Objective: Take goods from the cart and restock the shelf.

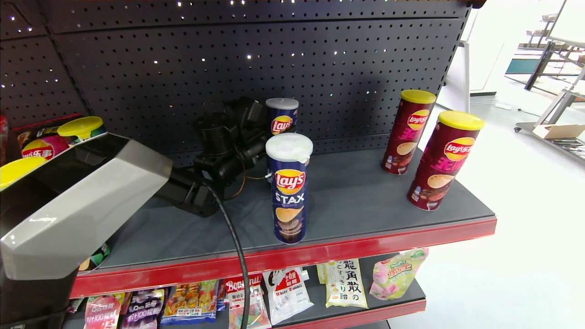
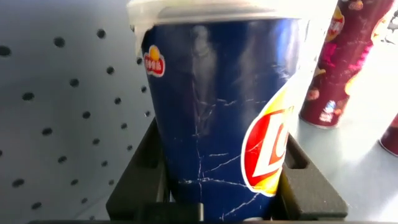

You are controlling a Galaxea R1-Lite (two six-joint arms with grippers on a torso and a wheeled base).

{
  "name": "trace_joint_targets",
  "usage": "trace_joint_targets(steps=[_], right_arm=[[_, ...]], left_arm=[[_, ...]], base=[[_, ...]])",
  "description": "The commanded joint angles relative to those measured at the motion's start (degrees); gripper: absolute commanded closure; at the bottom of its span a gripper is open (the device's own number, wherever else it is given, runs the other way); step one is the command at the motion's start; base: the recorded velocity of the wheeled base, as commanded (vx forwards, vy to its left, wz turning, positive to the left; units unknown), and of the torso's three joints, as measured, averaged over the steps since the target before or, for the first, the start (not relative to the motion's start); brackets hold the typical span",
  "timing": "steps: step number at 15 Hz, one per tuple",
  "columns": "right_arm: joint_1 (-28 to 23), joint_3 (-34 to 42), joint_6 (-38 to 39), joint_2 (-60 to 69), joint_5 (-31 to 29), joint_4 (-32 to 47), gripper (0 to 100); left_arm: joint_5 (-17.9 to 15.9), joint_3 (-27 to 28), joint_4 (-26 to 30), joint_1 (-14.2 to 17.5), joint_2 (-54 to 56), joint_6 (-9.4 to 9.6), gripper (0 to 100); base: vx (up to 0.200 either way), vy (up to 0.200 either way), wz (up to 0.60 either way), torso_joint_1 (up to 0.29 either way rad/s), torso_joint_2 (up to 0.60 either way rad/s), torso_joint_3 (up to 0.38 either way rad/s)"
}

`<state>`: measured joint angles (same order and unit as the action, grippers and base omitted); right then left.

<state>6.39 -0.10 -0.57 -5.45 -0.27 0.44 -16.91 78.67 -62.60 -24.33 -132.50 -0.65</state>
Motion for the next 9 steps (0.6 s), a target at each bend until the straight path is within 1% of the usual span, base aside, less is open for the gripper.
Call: trace_joint_targets(steps=[1,9], right_arm=[[0.03,0.10,-0.04,-0.09,0.00,0.00,0],[0.03,0.01,-0.04,-0.09,0.00,0.00,0]], left_arm=[[-0.58,-2.03,1.08,0.07,1.98,-0.06,100],[-1.02,-8.70,5.56,0.51,7.08,-0.06,100]], base=[[0.000,0.000,0.00,0.000,0.00,0.000],[0.000,0.000,0.00,0.000,0.00,0.000]])
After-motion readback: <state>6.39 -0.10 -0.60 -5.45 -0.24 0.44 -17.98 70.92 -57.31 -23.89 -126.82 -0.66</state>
